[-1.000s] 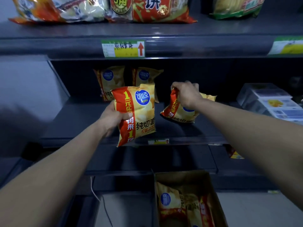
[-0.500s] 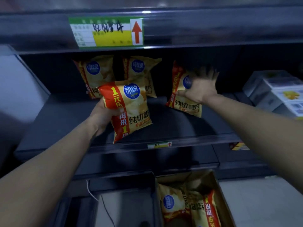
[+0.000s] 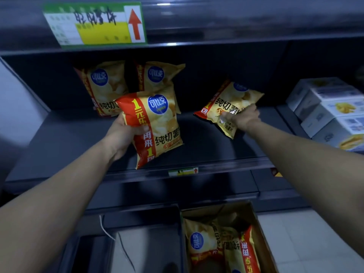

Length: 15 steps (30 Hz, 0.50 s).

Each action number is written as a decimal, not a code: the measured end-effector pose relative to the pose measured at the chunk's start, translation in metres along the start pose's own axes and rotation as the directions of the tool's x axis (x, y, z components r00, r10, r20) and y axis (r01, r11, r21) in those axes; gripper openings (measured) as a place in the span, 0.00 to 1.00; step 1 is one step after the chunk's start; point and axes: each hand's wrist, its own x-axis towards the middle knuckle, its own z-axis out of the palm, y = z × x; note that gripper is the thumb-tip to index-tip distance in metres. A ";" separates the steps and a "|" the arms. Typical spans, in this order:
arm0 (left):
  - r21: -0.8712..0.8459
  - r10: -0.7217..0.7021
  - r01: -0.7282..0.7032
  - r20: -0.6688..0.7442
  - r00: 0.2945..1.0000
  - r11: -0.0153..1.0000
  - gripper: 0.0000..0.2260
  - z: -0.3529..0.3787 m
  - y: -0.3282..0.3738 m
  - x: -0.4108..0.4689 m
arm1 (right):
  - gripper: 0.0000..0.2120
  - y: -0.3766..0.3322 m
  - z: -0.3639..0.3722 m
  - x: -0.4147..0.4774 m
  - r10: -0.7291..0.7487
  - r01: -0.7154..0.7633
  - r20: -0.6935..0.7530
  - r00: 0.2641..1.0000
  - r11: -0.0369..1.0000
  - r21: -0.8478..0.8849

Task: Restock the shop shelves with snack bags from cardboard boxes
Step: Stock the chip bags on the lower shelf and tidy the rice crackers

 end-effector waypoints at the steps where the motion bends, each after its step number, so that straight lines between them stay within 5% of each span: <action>1: 0.000 0.002 -0.002 0.005 1.000 1.000 0.25 0.002 -0.001 0.001 | 0.52 0.002 0.001 0.005 0.051 -0.064 0.084 0.995 0.986 0.154; 4: -0.009 0.007 -0.007 0.001 1.000 1.000 0.21 0.007 -0.003 0.004 | 0.49 0.007 0.008 0.017 0.078 -0.169 0.221 0.972 0.887 0.429; 9: -0.038 -0.009 0.009 -0.003 1.000 0.999 0.19 0.009 -0.005 0.009 | 0.33 0.010 0.017 0.032 0.085 -0.179 0.192 0.978 0.815 0.551; 15: -0.036 -0.006 0.006 -0.006 1.000 0.999 0.22 -0.012 -0.007 0.013 | 0.32 -0.005 0.034 0.037 -0.116 0.059 0.047 0.992 0.769 0.637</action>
